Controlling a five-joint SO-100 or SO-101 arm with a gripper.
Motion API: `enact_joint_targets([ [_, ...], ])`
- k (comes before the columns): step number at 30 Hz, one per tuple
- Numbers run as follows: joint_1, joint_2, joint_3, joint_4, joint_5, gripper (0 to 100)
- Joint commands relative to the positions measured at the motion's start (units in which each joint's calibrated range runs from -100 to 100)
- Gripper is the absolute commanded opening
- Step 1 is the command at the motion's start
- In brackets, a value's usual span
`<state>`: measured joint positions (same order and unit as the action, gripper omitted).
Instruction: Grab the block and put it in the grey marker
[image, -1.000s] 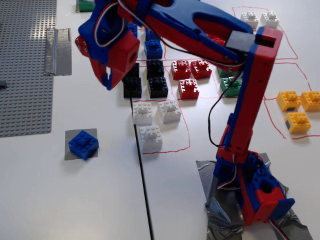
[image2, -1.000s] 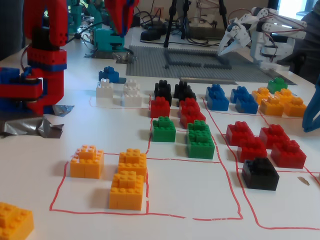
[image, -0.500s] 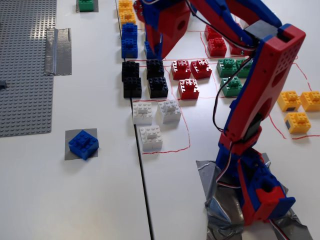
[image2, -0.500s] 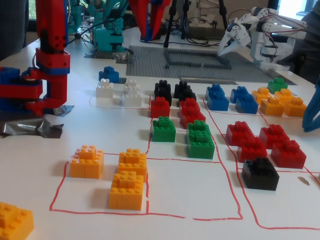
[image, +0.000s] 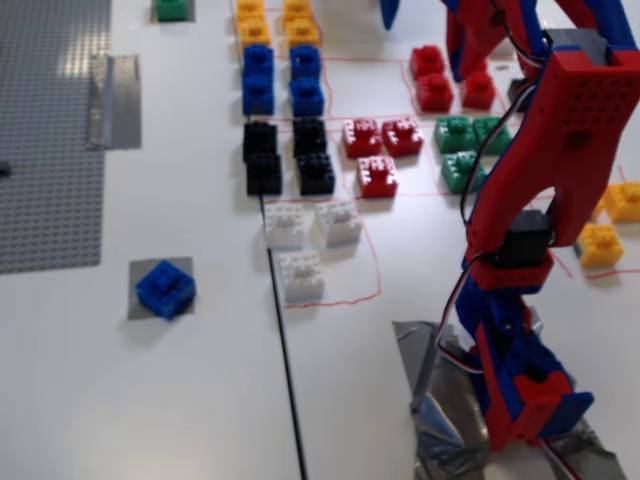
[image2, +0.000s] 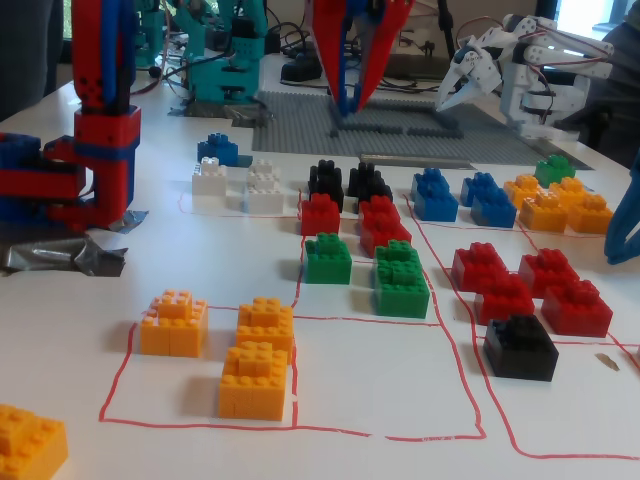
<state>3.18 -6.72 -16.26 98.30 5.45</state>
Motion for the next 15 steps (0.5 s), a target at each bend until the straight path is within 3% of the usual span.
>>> enact_joint_targets([
  [1, 3.0, -4.92, -3.36, -0.41, 1.07, 0],
  [15, 5.85, -3.27, 12.62, -16.88, 2.49, 0],
])
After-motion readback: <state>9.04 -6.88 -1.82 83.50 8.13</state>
